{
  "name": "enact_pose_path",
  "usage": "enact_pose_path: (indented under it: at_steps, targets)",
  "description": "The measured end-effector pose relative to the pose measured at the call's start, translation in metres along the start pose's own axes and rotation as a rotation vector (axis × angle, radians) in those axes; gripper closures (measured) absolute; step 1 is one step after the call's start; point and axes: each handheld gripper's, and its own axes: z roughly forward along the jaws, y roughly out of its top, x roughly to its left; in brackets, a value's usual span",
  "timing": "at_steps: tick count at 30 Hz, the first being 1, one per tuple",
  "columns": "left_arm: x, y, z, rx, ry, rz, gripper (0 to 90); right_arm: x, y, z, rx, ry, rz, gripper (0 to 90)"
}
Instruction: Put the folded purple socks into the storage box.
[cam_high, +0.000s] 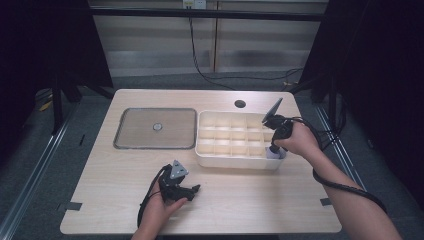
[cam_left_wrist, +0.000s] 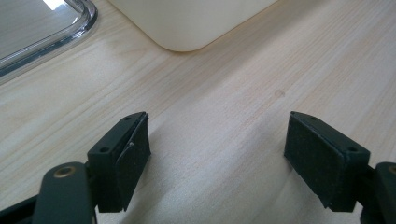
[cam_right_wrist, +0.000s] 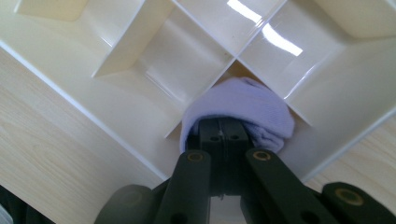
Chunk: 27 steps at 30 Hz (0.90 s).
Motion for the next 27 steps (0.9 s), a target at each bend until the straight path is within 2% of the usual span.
enact_pose_path:
  at_steps: [12,21,27]
  targets:
    - [0.001,0.000,-0.001,0.009,0.002,0.015,21.9,0.000,-0.002,0.015,-0.002,0.005,0.001,90.0]
    - [0.001,0.000,-0.001,0.009,0.002,0.015,21.8,-0.003,-0.001,0.028,0.015,0.009,0.009,90.0]
    - [0.001,0.000,-0.001,0.009,0.002,0.015,21.8,-0.003,0.001,0.035,0.033,-0.004,0.006,90.0]
